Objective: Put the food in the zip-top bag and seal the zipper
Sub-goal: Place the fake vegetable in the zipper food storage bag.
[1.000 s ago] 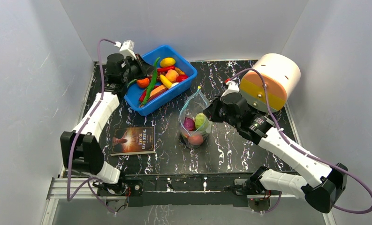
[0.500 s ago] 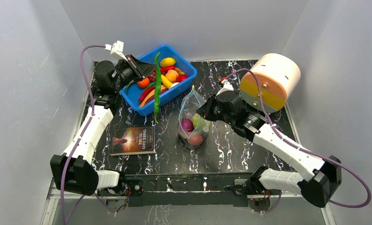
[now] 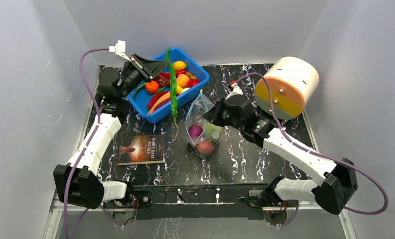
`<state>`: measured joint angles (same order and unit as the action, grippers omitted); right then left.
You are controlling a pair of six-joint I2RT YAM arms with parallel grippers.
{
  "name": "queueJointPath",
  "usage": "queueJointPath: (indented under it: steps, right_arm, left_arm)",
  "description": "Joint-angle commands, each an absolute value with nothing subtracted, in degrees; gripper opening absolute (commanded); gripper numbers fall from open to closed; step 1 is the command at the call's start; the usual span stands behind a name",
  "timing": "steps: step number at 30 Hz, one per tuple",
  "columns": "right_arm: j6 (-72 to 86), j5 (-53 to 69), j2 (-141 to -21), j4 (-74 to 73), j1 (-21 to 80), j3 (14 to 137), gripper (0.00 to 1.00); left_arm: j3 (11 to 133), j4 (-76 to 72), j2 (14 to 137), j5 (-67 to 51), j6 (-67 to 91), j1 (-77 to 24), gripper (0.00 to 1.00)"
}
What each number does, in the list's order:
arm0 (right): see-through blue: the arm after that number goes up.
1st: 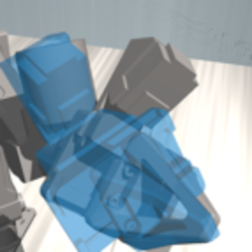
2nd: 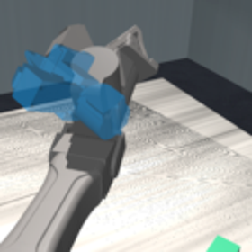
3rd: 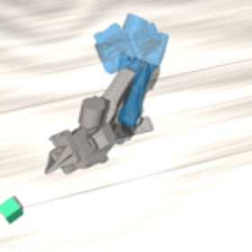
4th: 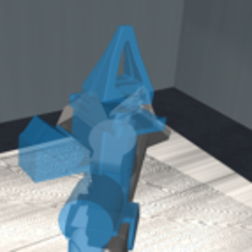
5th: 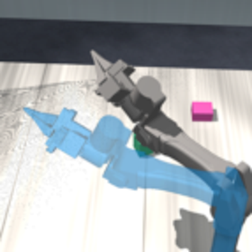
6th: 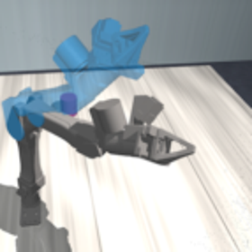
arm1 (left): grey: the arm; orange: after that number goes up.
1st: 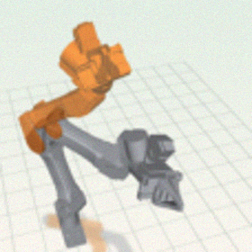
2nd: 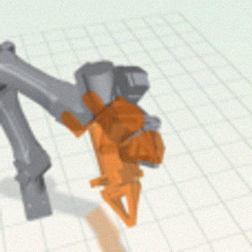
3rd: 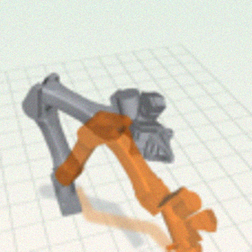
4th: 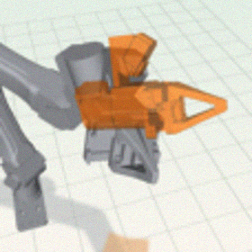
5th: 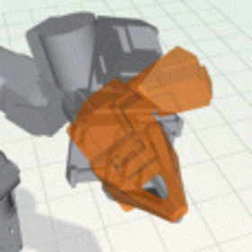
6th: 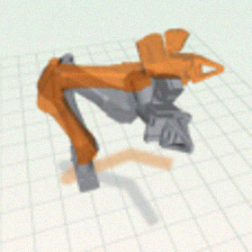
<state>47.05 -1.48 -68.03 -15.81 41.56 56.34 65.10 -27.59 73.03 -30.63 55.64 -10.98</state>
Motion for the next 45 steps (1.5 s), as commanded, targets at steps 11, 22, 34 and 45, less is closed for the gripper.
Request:
queueJointPath:
  steps: [11,22,34,45]
  right_arm:
    - [48.52,-1.1,-68.85,-10.01,41.58,58.27,0.0]
    - [49.91,-1.45,-69.2,-9.71,41.57,59.2,0.0]
    - [50.24,-3.37,-70.64,-10.33,41.57,63.87,0.0]
    - [51.17,-5.52,-71.75,-8.88,41.53,64.54,0.0]
  left_arm:
    - [64.32,-41.08,73.62,-24.1,58.72,-15.86,0.0]
    - [59.88,-50.12,77.88,-23.45,57.1,-21.2,0.0]
    - [51.11,-48.9,76.68,-22.24,47.27,-27.09,0.0]
    - [43.73,-46.93,70.5,-20.3,43.49,-28.02,0.0]
